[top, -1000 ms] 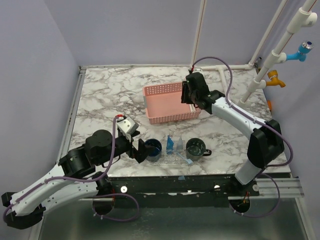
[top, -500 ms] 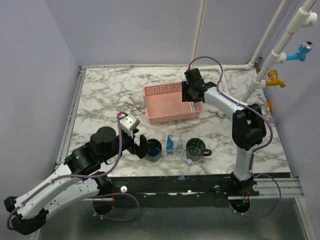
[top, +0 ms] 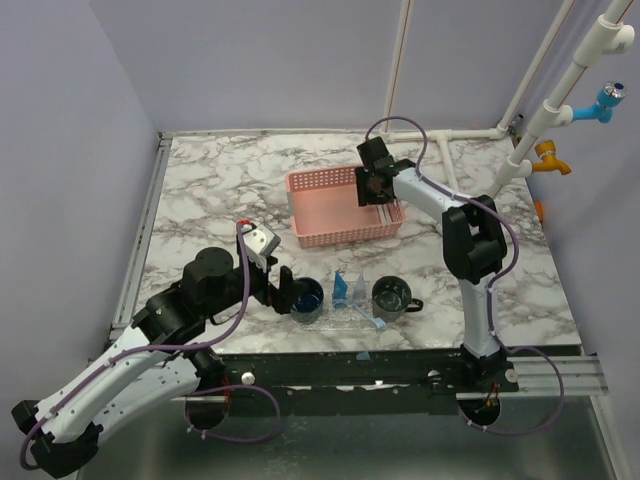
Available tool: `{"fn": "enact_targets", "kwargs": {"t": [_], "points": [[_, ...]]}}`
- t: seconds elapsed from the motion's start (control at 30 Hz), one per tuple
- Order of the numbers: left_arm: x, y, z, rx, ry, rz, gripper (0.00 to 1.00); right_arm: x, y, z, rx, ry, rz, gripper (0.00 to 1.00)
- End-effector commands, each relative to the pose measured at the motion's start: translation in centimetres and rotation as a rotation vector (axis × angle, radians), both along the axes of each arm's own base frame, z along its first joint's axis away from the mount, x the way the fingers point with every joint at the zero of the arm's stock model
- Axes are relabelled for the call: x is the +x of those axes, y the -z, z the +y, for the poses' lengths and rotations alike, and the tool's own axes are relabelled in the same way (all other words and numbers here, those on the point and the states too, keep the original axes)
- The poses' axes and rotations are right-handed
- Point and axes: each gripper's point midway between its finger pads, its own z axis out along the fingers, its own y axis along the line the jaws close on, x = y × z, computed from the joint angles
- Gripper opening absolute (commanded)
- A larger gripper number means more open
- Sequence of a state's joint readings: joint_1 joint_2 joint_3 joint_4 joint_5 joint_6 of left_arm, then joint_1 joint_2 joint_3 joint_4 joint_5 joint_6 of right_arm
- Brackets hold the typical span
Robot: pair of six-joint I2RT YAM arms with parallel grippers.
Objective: Prepare toiletry sets of a toothbrush and toothpaste on the tray
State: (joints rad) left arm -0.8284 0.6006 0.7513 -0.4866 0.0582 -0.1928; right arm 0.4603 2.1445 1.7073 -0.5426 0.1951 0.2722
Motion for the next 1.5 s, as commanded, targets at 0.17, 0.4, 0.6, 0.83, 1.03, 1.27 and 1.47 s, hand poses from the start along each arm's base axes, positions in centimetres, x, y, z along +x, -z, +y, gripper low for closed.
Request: {"fn": "enact_targets", "kwargs": {"t": [0.17,0.4,0.6,0.83,1.03,1.27,1.47], "points": [[0.0,-0.1,-0.5,-0.004,0.034,-0.010,0.99,0.4,1.8,-1.6,-0.102,0.021,0.051,0.56],[0.1,-0.1,-0.5,-0.002,0.033,-0.010,0.99,0.0,2.9,-1.3,-0.093,0.006,0.093,0.59],[0.3,-0.1,-0.4,-0.002,0.027,-0.011,0.99,-0.4,4.1,-1.1,-0.040,0.004,0.141,0.61],[0.3,0.0,-0.5,0.000,0.032,-0.004,0.99,-1.4,5.3,-0.2,0.027,-0.025,0.202,0.62],[0.3,-0.1,-0.6,-0.003,0.037,-0.006,0.99,-2.1,5.7,0.6,0.072,-0.055,0.231,0.62],[0.3,-0.1,-0.6,-0.003,0.038,-0.004,0.99,-2.2,5.3,0.6,0.069,-0.068,0.223,0.50],[0.2,-0.2,-0.6,-0.005,0.041,-0.006,0.99,-2.8,5.6,1.4,0.111,-0.089,0.252,0.36]]}}
